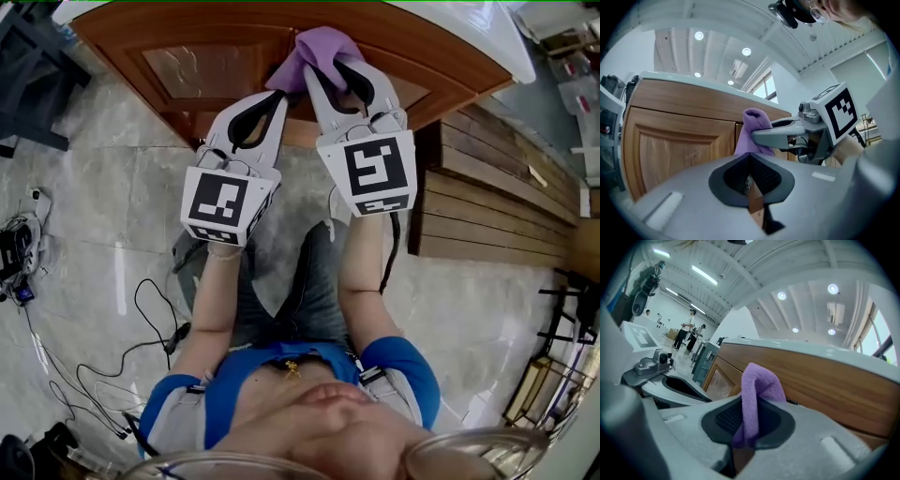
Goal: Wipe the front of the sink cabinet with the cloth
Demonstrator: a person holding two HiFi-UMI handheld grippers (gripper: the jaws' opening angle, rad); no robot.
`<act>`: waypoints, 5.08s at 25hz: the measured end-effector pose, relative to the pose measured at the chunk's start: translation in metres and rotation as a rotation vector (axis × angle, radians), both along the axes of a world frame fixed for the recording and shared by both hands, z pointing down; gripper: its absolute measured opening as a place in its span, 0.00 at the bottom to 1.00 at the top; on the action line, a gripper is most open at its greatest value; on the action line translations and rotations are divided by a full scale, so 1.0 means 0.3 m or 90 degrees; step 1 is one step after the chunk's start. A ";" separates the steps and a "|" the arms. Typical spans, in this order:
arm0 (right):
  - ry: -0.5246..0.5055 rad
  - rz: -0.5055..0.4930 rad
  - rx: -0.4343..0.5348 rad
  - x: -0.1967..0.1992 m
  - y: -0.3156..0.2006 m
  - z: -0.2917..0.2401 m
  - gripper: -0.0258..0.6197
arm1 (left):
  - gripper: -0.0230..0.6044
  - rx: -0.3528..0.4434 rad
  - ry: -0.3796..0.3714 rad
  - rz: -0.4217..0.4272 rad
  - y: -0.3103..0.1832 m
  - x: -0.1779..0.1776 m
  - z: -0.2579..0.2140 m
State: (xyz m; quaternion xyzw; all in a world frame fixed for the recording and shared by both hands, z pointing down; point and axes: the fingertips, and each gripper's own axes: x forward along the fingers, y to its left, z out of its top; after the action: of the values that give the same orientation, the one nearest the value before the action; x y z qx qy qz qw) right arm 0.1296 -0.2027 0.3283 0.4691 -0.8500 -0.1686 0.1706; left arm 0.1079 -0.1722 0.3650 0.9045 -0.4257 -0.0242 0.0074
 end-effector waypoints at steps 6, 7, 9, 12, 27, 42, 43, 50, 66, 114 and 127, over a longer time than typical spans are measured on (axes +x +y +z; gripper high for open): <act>-0.005 0.028 -0.008 0.112 0.014 -0.014 0.13 | 0.04 0.010 0.000 0.029 0.019 0.074 -0.013; -0.002 0.034 -0.009 0.127 0.017 -0.014 0.13 | 0.04 0.010 0.002 0.034 0.020 0.081 -0.015; 0.000 0.046 -0.012 0.162 0.023 -0.013 0.13 | 0.04 0.009 0.009 0.044 0.026 0.100 -0.018; -0.001 0.068 -0.017 0.220 0.032 -0.009 0.13 | 0.04 0.011 0.011 0.055 0.031 0.125 -0.016; -0.011 0.162 -0.023 0.490 0.056 -0.014 0.13 | 0.04 0.006 0.007 0.097 0.028 0.206 0.001; -0.035 0.241 -0.019 0.737 0.100 -0.017 0.13 | 0.04 -0.005 0.003 0.110 0.034 0.214 0.019; -0.035 0.240 -0.017 0.737 0.101 -0.016 0.13 | 0.04 -0.005 0.003 0.111 0.035 0.213 0.019; -0.046 0.236 0.002 0.745 0.099 -0.015 0.13 | 0.04 -0.006 -0.003 0.111 0.026 0.222 0.024; -0.063 0.274 -0.065 0.782 0.099 0.168 0.13 | 0.04 -0.002 -0.011 0.114 0.044 0.215 0.029; -0.002 0.077 -0.057 0.182 -0.015 0.193 0.13 | 0.04 -0.018 -0.019 0.054 0.034 0.077 0.026; 0.021 0.057 -0.035 0.103 -0.028 0.206 0.13 | 0.04 -0.017 -0.015 0.044 0.037 0.049 0.021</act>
State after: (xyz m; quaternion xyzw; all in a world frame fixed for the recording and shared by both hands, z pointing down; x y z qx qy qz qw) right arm 0.1604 -0.2111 0.3902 0.4989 -0.8295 -0.1449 0.2048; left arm 0.1226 -0.1611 0.3712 0.9186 -0.3948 -0.0078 0.0155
